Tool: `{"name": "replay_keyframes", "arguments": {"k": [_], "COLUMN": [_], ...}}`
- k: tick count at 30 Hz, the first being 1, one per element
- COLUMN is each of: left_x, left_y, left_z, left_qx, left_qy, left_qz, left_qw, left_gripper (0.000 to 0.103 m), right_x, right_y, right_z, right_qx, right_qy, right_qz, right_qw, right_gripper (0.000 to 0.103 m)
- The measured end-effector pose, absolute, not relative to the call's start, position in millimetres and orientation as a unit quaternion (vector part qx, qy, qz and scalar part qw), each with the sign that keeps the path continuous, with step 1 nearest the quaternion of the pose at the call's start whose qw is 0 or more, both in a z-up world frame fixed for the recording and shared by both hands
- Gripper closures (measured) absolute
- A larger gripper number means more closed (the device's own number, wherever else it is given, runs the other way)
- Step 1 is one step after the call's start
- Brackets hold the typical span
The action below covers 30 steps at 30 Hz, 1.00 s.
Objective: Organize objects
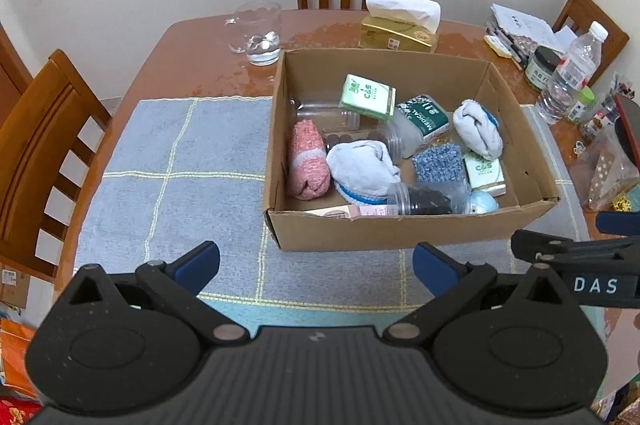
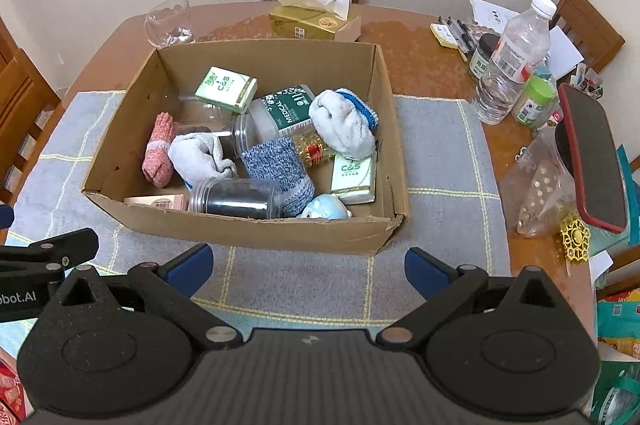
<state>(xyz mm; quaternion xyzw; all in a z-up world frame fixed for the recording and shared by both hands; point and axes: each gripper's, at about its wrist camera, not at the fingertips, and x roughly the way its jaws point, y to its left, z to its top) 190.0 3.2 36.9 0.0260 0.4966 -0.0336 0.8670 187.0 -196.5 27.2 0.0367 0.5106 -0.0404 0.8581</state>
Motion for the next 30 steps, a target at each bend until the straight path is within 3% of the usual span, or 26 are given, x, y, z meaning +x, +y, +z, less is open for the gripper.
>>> {"name": "replay_keyframes", "arguments": {"k": [30], "left_x": [188.5], "left_y": [-7.0], "left_z": [44.1], "left_qx": [0.058], "left_qy": [0.481], "left_qz": [-0.024], "left_qw": [0.874], "left_gripper": [0.001], "right_x": [184.9], "right_y": [-198.5], "right_z": [31.3], "right_qx": [0.039], "right_qy": [0.508], "right_qz": [-0.052], "right_qw": [0.859], "right_gripper": [0.0]}}
